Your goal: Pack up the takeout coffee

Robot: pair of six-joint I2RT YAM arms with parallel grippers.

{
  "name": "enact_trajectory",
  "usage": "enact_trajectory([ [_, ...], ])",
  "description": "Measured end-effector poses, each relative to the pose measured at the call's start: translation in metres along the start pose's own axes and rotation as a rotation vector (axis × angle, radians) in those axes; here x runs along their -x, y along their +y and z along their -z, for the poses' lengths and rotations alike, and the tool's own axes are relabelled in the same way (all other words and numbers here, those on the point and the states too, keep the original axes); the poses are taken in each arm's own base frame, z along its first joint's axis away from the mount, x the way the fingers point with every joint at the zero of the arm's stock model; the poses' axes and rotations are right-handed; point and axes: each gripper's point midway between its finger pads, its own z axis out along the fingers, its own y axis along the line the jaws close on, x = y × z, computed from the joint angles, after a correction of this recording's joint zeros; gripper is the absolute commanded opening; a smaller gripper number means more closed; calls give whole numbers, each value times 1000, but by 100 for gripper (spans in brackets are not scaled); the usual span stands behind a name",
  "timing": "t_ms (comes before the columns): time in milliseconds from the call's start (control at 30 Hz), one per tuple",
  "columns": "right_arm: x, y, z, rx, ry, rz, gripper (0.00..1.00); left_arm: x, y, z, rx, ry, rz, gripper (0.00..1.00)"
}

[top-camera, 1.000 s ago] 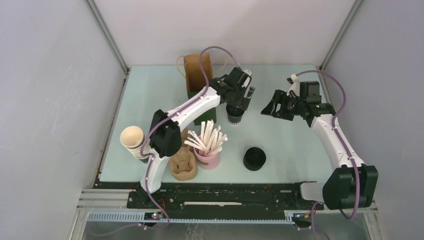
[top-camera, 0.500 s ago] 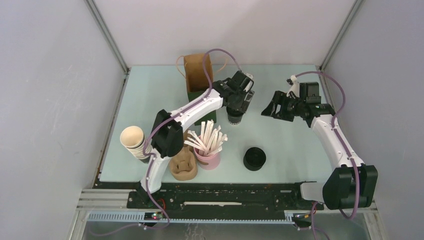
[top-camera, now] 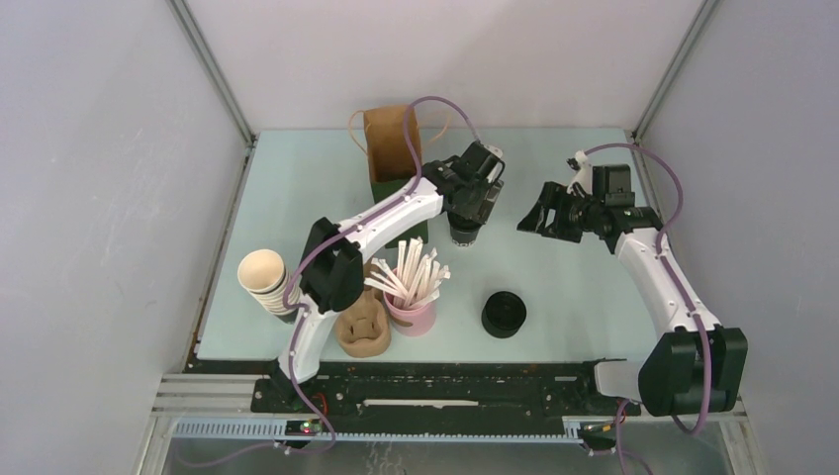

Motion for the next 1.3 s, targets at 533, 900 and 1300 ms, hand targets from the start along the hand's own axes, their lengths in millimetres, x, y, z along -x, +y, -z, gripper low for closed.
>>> enact_trajectory([
  [533,4,12,37,-26,-136,40,80,49,-1,104,-66,-166,21,45],
  [900,0,20,51,-31,-162,58,80,117,44,350,-150,-700,65,39],
  [1300,-11,31,54,-15,-139,79,87,101,128,425,47,-884,163,36],
])
